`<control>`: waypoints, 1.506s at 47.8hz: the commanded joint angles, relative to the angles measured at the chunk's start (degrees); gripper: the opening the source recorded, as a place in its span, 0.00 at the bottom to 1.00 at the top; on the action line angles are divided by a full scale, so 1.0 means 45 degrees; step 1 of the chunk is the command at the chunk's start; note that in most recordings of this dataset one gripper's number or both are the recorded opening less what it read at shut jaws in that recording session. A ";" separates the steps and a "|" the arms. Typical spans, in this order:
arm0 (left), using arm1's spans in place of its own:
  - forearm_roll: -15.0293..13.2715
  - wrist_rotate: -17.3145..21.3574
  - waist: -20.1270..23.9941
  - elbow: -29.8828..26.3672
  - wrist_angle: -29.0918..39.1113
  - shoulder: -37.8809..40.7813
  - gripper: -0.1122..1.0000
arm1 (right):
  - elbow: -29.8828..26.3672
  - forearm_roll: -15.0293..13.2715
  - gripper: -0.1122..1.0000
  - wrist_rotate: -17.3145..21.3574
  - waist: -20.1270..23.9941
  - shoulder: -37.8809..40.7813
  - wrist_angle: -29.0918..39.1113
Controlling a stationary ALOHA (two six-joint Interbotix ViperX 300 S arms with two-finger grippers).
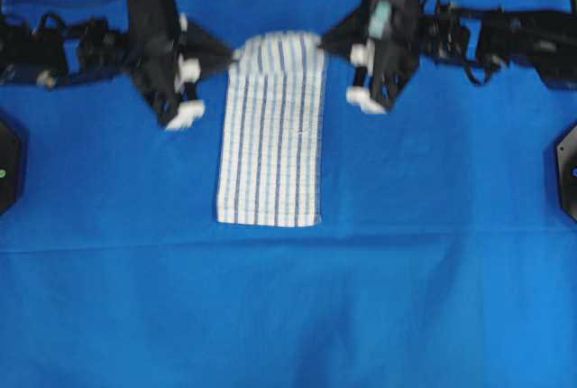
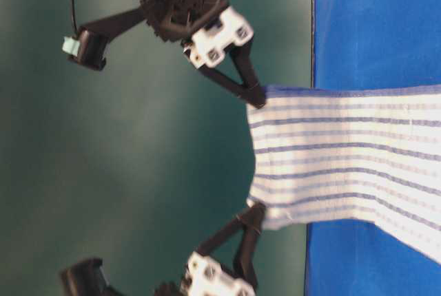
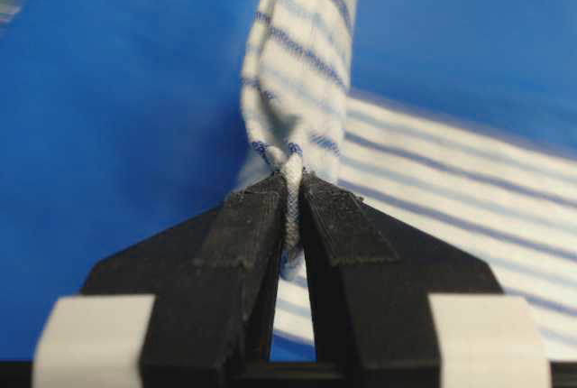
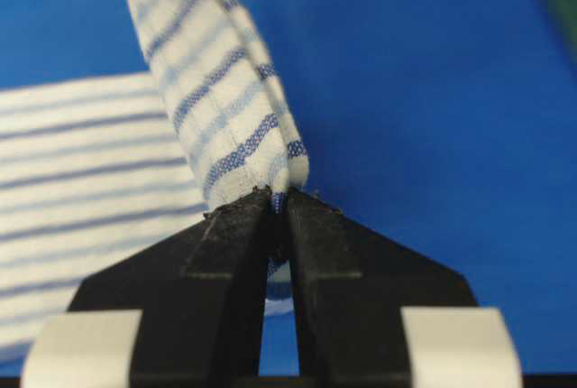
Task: Fold a vertical towel.
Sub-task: 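Lift the top edge and carry it down toward the bottom edge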
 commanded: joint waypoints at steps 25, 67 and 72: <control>0.0000 -0.0410 -0.3535 0.0469 -0.0254 0.1582 0.14 | 0.0684 0.0684 0.17 0.1699 0.3379 0.0234 0.0000; 0.0000 -0.1055 -0.4648 0.0332 0.0332 0.1836 0.14 | 0.0352 0.0801 0.17 0.2617 0.4336 0.1953 -0.1074; 0.0000 -0.1055 -0.4648 0.0313 0.0312 0.1836 0.14 | 0.0254 0.0801 0.17 0.2617 0.4336 0.1992 -0.1055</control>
